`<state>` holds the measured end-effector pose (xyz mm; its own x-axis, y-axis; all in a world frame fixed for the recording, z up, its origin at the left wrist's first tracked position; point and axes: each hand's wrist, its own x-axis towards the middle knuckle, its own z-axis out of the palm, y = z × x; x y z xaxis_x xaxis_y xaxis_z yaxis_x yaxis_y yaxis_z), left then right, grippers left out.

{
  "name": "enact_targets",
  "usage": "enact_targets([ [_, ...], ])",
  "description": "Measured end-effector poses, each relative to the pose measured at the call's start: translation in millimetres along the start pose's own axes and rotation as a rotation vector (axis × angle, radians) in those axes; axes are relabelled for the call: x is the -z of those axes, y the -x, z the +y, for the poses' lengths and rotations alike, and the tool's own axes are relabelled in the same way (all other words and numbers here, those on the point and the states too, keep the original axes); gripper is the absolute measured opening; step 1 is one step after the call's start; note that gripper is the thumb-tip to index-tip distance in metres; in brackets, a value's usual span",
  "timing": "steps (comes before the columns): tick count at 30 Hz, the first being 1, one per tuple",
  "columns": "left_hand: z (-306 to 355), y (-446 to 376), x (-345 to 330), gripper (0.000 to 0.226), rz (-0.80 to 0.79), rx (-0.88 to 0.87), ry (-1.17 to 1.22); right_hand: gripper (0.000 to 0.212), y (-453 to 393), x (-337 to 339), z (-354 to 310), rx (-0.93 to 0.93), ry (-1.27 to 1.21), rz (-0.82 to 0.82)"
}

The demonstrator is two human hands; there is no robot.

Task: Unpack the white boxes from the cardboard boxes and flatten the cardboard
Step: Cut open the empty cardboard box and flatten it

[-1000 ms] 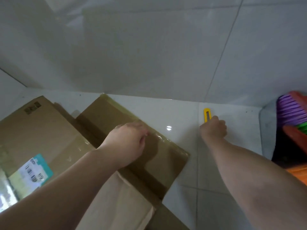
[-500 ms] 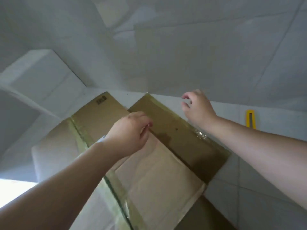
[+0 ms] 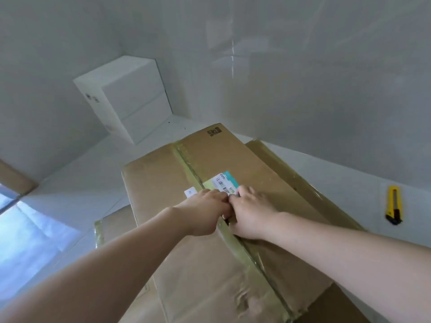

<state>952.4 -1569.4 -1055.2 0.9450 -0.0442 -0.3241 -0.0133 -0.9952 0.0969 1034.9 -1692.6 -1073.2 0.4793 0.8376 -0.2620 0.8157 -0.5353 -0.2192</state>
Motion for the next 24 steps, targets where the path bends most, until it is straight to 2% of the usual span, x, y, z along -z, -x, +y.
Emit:
enact_targets([
  [5,-2,3,5,0.052,-0.026,-0.029,0.011,0.047,-2,10,-8,-0.063,0.042,-0.065],
  [10,7,5,13,0.051,-0.049,0.034,0.006,0.049,-4,10,-17,-0.079,0.037,-0.077],
  [13,7,7,17,0.042,0.01,0.049,0.022,0.046,-3,21,-21,-0.069,0.012,-0.061],
  [18,0,17,38,0.02,0.123,0.054,0.072,0.054,3,61,-24,0.016,-0.049,-0.022],
  [20,-4,30,52,0.011,0.17,0.056,0.099,0.057,8,79,-20,0.037,-0.009,0.023],
  [22,-9,47,67,0.006,0.175,0.106,0.104,0.043,11,98,-8,0.052,0.117,0.134],
  [24,-14,61,80,0.014,0.137,0.231,0.085,0.028,14,115,11,0.019,0.24,0.262],
])
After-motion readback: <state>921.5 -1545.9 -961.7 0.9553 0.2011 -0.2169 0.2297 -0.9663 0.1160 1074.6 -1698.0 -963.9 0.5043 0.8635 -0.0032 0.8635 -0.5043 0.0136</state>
